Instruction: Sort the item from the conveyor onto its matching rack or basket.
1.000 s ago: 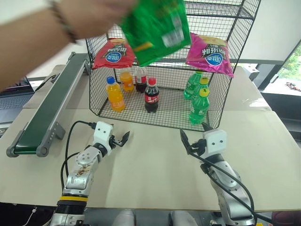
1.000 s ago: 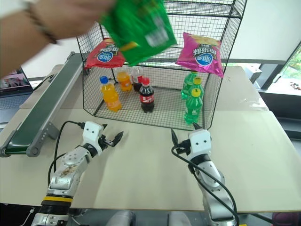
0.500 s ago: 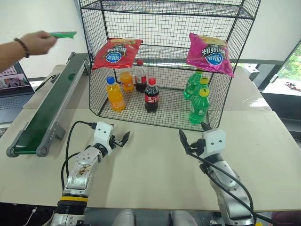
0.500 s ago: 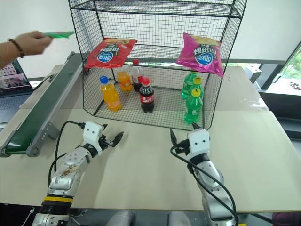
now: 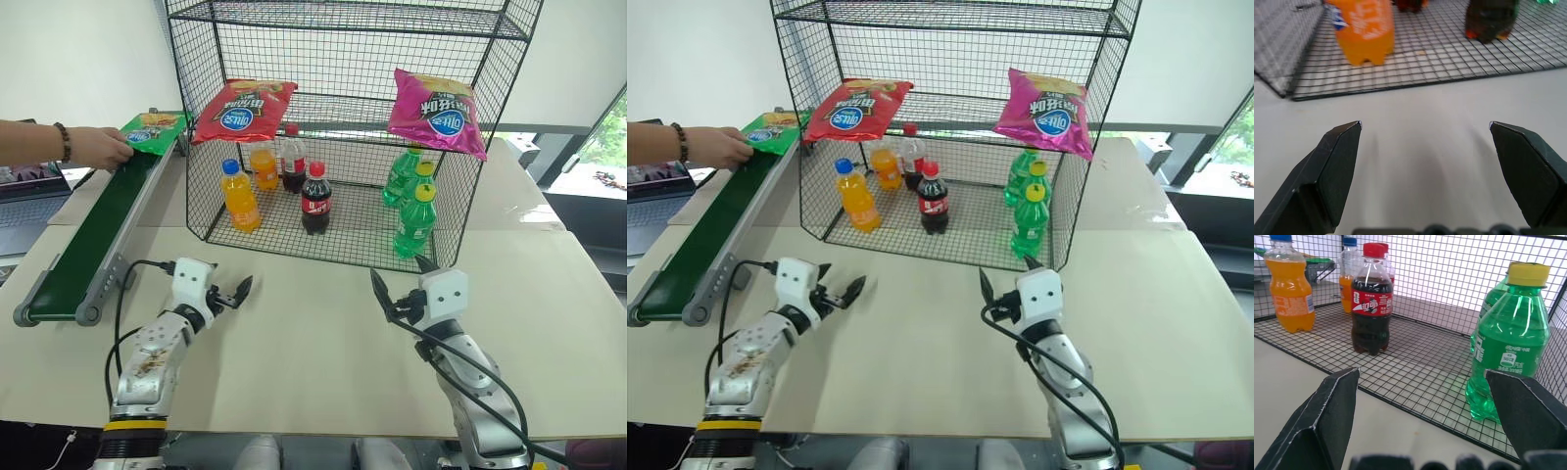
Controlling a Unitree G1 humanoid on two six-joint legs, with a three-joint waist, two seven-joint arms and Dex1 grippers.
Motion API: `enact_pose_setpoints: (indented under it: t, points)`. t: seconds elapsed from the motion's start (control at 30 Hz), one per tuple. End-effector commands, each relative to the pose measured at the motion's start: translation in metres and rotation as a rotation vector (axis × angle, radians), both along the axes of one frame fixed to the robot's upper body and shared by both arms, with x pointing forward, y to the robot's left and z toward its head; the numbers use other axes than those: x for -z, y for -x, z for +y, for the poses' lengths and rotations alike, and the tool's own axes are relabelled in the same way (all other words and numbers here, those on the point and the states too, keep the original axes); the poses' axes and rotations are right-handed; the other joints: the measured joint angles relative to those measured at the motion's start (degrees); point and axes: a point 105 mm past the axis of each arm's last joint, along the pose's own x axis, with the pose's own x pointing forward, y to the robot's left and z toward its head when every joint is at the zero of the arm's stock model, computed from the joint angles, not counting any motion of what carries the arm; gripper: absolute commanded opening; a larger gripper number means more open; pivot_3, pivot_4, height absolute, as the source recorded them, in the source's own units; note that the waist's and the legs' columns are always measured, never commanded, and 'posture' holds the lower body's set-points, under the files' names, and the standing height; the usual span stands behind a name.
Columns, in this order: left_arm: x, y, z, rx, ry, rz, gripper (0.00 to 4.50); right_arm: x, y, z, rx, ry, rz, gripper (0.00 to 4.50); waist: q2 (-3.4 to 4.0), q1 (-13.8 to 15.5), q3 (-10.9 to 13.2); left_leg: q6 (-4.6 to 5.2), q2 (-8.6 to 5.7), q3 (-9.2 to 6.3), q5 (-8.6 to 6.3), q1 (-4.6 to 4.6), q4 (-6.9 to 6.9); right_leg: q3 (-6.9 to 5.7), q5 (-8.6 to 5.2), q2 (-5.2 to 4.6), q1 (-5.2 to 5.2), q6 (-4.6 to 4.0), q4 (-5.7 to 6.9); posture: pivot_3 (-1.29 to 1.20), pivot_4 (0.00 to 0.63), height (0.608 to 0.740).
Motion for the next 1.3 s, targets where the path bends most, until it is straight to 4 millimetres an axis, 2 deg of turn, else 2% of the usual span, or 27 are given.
enact_pose_setpoints:
  t: [0.03, 0.23, 0.4, 0.53, 0.6, 0.7, 0.77, 0.83, 0.93, 1.03, 1.23, 1.3]
  points:
    - [-0.028, 0.009, -0.002, 0.062, 0.038, -0.042, 4.46, -0.02, -0.005, 0.001, -0.062, -0.003, -0.06, 4.5, 0.0, -0.06, 0.0, 0.0, 0.0, 0.0, 0.0, 0.0, 0.0, 0.0, 0.0, 0.0, 0.0, 0.0, 0.0, 0.0, 0.15, 0.738]
    - [-0.067, 0.041, 0.021, 0.077, 0.23, -0.02, 4.46, -0.058, -0.003, 0.026, -0.377, -0.01, -0.106, 4.5, -0.02, -1.0, 0.02, 0.07, 0.08, 0.0, -0.04, 0.01, -0.01, 0.0, 0.03, 0.03, 0.0, -0.05, 0.04, 0.0, 0.15, 0.738]
    - [-0.095, 0.067, 0.061, -0.053, 0.505, -0.056, 4.46, -0.081, 0.008, 0.055, -0.69, -0.011, -0.101, 4.5, -0.01, -1.45, 0.02, 0.19, 0.11, -0.02, -0.11, 0.05, 0.01, -0.02, 0.18, 0.06, 0.05, -0.31, 0.04, 0.0, 0.15, 0.738]
    - [-0.097, 0.093, 0.1, -0.189, 0.744, -0.095, 4.46, -0.089, 0.016, 0.074, -0.886, -0.018, -0.091, 4.5, -0.04, -1.56, 0.0, 0.23, 0.12, -0.03, -0.14, 0.08, 0.03, -0.02, 0.19, 0.05, 0.06, -0.33, 0.04, 0.0, 0.15, 0.738]
    - [-0.097, 0.11, 0.126, -0.299, 0.874, -0.149, 4.46, -0.094, 0.02, 0.083, -0.985, -0.019, -0.096, 4.5, -0.04, -1.43, 0.0, 0.25, 0.11, -0.03, -0.14, 0.08, 0.03, -0.02, 0.19, 0.04, 0.05, -0.34, 0.03, 0.0, 0.15, 0.738]
    - [-0.099, 0.125, 0.149, -0.388, 1.018, -0.2, 4.46, -0.098, 0.024, 0.09, -1.063, -0.019, -0.097, 4.5, -0.12, -0.79, -0.03, 0.24, 0.11, -0.04, -0.14, 0.08, 0.07, -0.04, 0.21, 0.02, 0.04, -0.37, 0.02, 0.0, 0.15, 0.738]
    - [-0.088, 0.144, 0.175, -0.488, 1.111, -0.217, 4.46, -0.104, 0.03, 0.096, -1.169, -0.005, -0.117, 4.5, -0.14, -0.42, -0.05, 0.24, 0.1, -0.04, -0.14, 0.08, 0.1, -0.05, 0.22, 0.01, 0.05, -0.39, 0.03, 0.0, 0.15, 0.738]
    - [-0.077, 0.157, 0.188, -0.536, 1.173, -0.215, 4.46, -0.108, 0.034, 0.1, -1.231, -0.002, -0.132, 4.5, -0.11, -0.34, -0.05, 0.23, 0.09, -0.01, -0.15, 0.1, 0.13, -0.04, 0.23, 0.0, 0.04, -0.41, 0.01, 0.0, 0.15, 0.738]
    - [-0.061, 0.162, 0.197, -0.571, 1.236, -0.188, 4.46, -0.111, 0.036, 0.104, -1.273, 0.022, -0.153, 4.5, -0.13, 0.2, -0.06, 0.23, 0.1, -0.02, -0.15, 0.09, 0.1, -0.07, 0.2, 0.02, -0.01, -0.45, 0.01, 0.0, 0.15, 0.738]
    - [-0.049, 0.158, 0.196, -0.573, 1.265, -0.135, 4.46, -0.112, 0.036, 0.105, -1.293, 0.039, -0.169, 4.5, -0.14, 0.42, -0.07, 0.22, 0.08, -0.03, -0.14, 0.09, 0.11, -0.11, 0.19, 0.02, -0.06, -0.47, -0.01, 0.0, 0.15, 0.738]
    - [-0.063, 0.146, 0.199, -0.509, 1.299, -0.164, 4.46, -0.114, 0.035, 0.106, -1.281, 0.052, -0.184, 4.5, -0.43, 0.13, -0.24, 0.2, 0.13, -0.03, -0.14, 0.06, 0.08, -0.11, 0.18, 0.05, -0.04, -0.5, 0.03, 0.0, 0.15, 0.738]
    - [-0.061, 0.144, 0.204, -0.529, 1.289, -0.159, 4.46, -0.115, 0.035, 0.105, -1.281, 0.054, -0.187, 4.5, -0.36, 0.0, -0.26, 0.2, 0.14, -0.02, -0.14, 0.07, 0.01, -0.1, 0.18, 0.05, -0.06, -0.51, 0.03, 0.0, 0.15, 0.738]
